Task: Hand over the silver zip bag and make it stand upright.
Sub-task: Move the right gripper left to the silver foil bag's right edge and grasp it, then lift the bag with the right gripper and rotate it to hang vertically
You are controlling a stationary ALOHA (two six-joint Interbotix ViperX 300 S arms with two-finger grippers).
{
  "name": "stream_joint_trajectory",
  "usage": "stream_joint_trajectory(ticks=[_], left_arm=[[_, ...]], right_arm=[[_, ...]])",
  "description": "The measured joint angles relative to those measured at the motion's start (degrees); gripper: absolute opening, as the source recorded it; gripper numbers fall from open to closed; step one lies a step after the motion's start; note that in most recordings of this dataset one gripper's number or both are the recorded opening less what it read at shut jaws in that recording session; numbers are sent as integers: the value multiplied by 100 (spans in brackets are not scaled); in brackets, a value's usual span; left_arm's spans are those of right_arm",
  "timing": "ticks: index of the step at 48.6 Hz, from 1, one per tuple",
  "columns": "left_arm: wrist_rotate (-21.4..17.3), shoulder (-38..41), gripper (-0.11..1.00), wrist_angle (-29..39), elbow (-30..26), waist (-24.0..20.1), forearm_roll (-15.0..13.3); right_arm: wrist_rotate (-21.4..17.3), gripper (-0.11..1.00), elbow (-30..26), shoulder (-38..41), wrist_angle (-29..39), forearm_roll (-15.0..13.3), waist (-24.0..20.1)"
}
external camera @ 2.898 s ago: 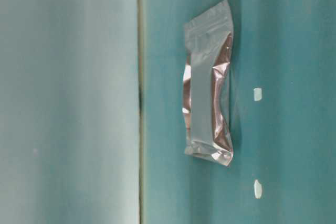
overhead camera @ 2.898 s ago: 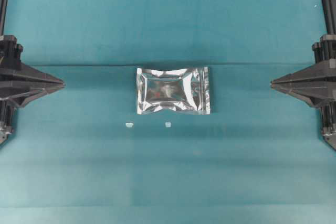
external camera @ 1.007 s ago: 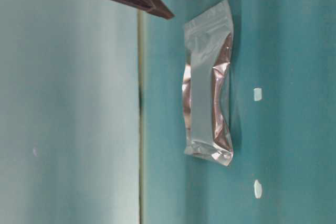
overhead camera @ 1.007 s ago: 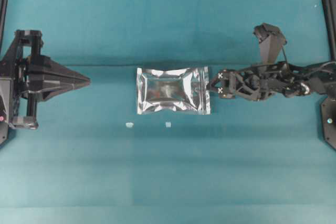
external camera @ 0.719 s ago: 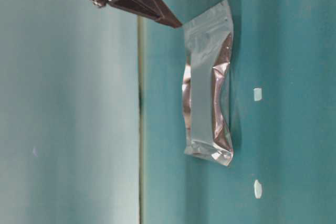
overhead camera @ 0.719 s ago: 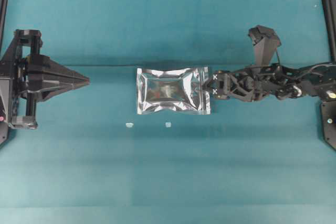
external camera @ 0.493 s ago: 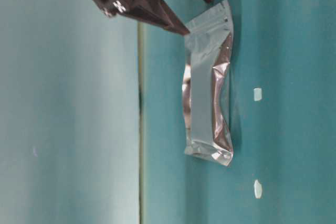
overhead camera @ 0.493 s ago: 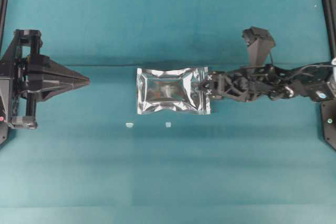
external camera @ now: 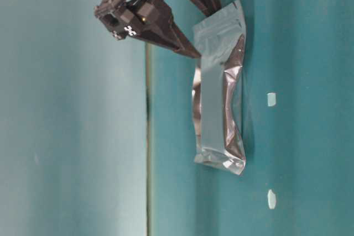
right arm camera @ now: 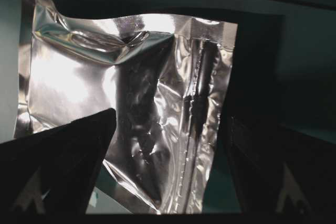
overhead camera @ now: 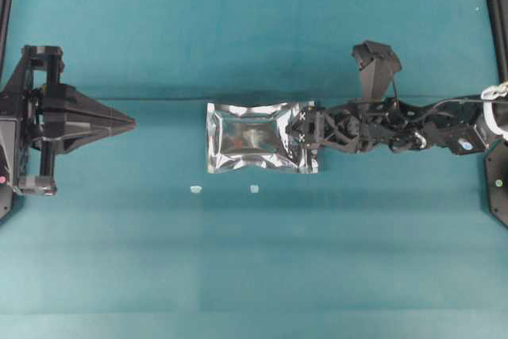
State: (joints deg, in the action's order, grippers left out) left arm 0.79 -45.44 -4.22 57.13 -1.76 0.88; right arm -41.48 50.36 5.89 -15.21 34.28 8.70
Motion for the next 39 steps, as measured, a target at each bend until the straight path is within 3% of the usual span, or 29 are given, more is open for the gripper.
stream_joint_trajectory(ticks=[18, 23, 28, 34, 39], left_arm=[[-18, -44, -1, -9, -9, -18, 0], [-9, -70, -1, 0, -9, -18, 0], [0, -88, -1, 0, -9, -18, 0], [0, -88, -1, 0, -9, -26, 9], [0, -97, -1, 0, 0, -26, 9]], right_arm=[[-18, 90, -246, 299, -97, 9, -114], [-18, 84, -255, 308, -105, 26, -114], [-18, 66, -237, 325, -62, 44, -97], [-18, 30, -176, 281, 0, 79, -62], [-18, 7, -167, 176, 18, 79, -70]])
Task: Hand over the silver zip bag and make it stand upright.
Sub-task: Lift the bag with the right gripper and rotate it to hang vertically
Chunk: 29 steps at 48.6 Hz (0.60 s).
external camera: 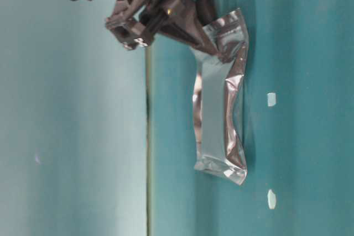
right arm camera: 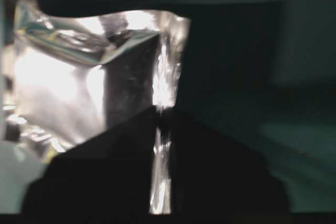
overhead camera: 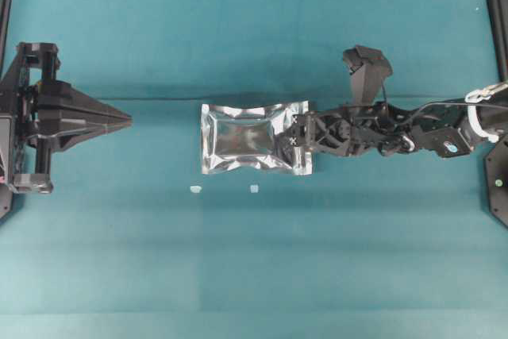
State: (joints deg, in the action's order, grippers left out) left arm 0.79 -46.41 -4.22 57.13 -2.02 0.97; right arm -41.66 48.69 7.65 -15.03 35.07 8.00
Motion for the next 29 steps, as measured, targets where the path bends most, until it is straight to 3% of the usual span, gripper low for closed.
stream_joint_trajectory(ticks=[3, 13, 29], left_arm=[[0, 0, -1, 0, 0, 0, -9], [0, 0, -1, 0, 0, -9, 0], [0, 0, -1, 0, 0, -9, 0]], right_arm=[[18, 1, 0, -105, 9, 0, 0], [413, 1, -9, -457, 325, -62, 35], [1907, 1, -721, -1222, 2215, -501, 167]])
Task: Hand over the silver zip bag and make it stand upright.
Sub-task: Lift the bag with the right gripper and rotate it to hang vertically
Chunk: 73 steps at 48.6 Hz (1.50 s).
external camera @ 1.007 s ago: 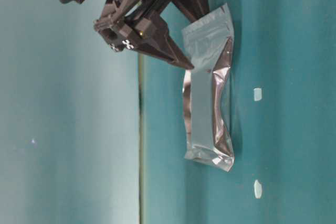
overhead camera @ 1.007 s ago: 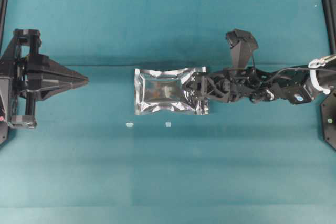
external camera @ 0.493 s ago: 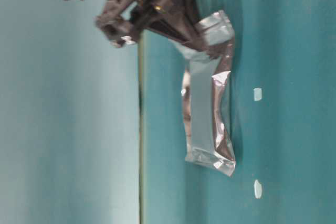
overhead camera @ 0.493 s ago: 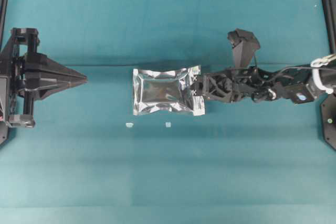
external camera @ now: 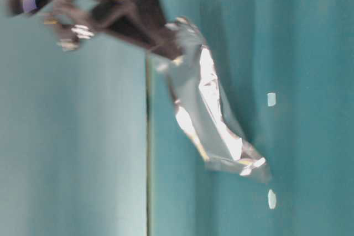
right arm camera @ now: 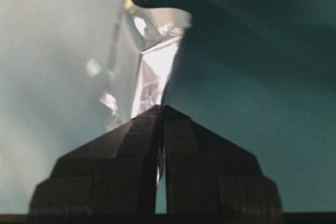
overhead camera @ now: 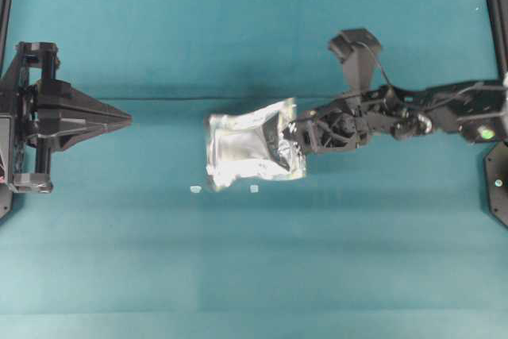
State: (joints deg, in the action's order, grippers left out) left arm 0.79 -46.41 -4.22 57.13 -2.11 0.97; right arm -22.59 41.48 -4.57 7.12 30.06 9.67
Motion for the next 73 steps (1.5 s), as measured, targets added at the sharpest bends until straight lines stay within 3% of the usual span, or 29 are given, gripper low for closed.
stream_joint_trajectory(ticks=[12, 26, 33, 42, 55, 73], left_arm=[[0, 0, -1, 0, 0, 0, 0], [0, 0, -1, 0, 0, 0, 0], [0, 0, -1, 0, 0, 0, -9], [-9, 0, -1, 0, 0, 9, -9], [26, 0, -1, 0, 0, 0, 0], [26, 0, -1, 0, 62, 9, 0]], right_arm=[[1002, 1, -861, -352, 1679, -396, 220], [1802, 1, -1494, -387, 3322, -791, 237], [2241, 1, -1679, -387, 3744, -1028, 185], [2681, 1, -1925, -334, 4025, -1072, 114], [3085, 1, -2505, 44, 4676, -1230, -185], [3155, 1, -3744, 826, 6003, -2241, -580]])
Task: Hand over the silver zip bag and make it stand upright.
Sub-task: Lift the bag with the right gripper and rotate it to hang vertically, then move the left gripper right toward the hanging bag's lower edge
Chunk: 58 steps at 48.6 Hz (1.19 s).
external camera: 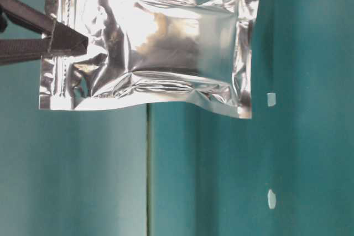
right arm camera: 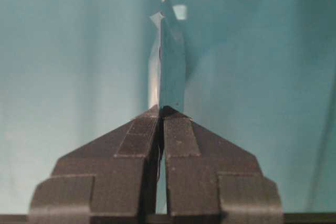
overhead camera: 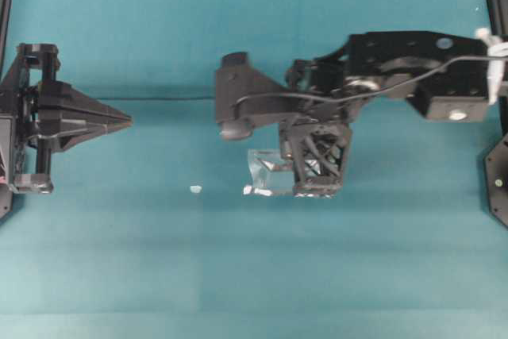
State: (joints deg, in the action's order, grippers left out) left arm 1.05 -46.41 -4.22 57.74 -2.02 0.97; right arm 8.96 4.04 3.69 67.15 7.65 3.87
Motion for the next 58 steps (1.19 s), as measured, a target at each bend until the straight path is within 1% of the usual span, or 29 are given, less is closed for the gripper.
stream_joint_trajectory(ticks=[4, 9, 16, 22, 32, 38, 42, 49, 58], left_arm=[[0, 0, -1, 0, 26, 0, -9], [9, 0, -1, 0, 26, 0, -9], [9, -26, -1, 0, 53, -9, -9], [62, -62, -1, 0, 79, -9, -9], [316, -202, -1, 0, 220, -9, -9], [589, -246, -1, -9, 325, -9, -9], [703, -255, -1, -9, 369, -9, -9], [835, -237, -1, -18, 413, -9, 0], [853, -79, 0, -229, 475, -9, -9]], right_arm=[[0, 1, -176, 123, 114, -220, -53], [0, 1, -290, 229, 132, -413, -88], [0, 1, -369, 325, 97, -501, -105], [9, 1, -431, 369, 0, -510, -123], [9, 1, -554, 563, -123, -510, -167], [9, 1, -615, 677, -167, -501, -193], [9, 1, -624, 756, -211, -510, -202], [9, 1, -650, 835, -246, -510, -220], [9, 1, -668, 896, -255, -510, -255]])
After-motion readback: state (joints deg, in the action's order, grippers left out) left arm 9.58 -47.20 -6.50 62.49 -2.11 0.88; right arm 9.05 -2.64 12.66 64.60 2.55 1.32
